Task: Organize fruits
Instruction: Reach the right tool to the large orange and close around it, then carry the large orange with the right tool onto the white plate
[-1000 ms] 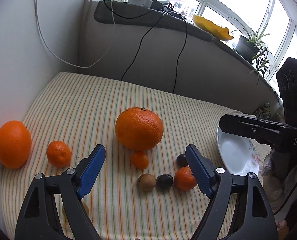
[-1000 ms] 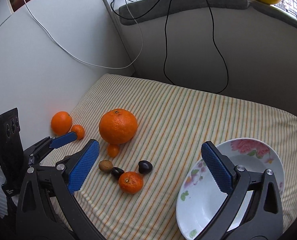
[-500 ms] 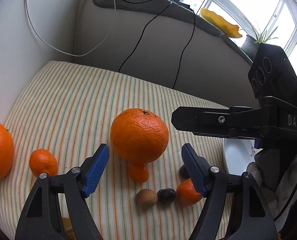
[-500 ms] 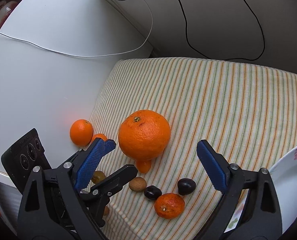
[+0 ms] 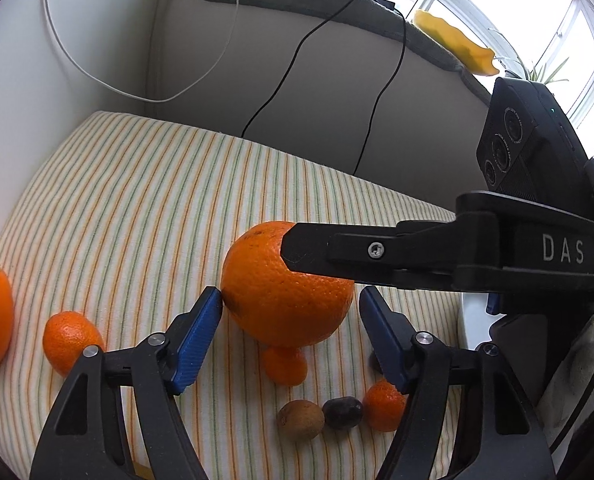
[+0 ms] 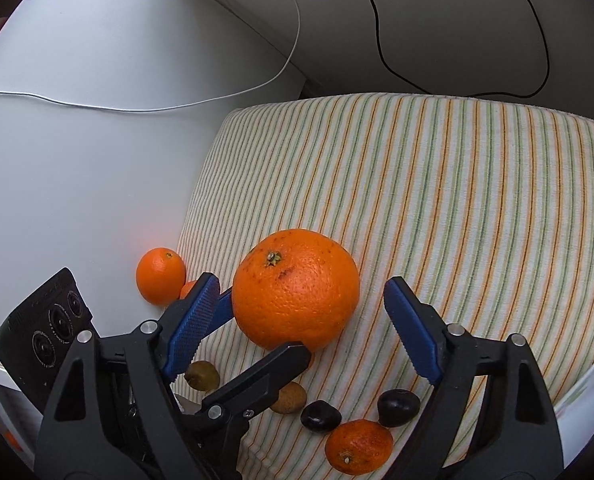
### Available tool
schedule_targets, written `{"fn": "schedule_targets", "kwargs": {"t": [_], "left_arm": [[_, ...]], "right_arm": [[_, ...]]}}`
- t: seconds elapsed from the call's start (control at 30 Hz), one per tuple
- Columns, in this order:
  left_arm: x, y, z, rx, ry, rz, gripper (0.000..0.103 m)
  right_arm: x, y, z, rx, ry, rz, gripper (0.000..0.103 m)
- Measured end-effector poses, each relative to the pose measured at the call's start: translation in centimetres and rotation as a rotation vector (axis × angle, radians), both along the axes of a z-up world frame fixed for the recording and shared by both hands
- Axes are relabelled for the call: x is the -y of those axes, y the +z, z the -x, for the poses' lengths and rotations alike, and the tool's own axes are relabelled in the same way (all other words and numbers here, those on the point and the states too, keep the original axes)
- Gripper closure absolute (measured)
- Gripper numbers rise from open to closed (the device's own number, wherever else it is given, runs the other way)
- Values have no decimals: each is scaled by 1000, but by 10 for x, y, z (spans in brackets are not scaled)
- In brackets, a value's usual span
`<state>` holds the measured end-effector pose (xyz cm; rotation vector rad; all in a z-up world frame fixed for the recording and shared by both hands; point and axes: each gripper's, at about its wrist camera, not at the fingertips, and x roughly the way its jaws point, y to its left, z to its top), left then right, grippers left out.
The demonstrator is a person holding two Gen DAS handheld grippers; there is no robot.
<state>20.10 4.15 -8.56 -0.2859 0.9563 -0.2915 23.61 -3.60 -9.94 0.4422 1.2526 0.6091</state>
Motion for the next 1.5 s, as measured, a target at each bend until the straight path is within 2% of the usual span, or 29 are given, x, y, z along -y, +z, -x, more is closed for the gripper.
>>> {"fn": "schedule_targets", "kwargs": {"t": [0.2,0.37,0.63,1.07,1.23,1.5], "left_arm": [[-2,-2,1,5,1,-5,36],[0,1,4,15,3,-13,37],[5,10,16,34,-5,-12,37],[39,41,47,100,-57,3,37],[66,45,60,121,-96,0,37],[114,45,67,116,-170,45,37]], "right_arm": [[-24,-15,-9,-21,10,-11,31],[-27,-22,-12,-21,16,-30,32],[-12,-9,4,3,15,-31,33],[36,21,43,67,-14,-58,33],[60,30,62,85,-49,-60,33],[109,30,85,105,-108,-21,33]]}}
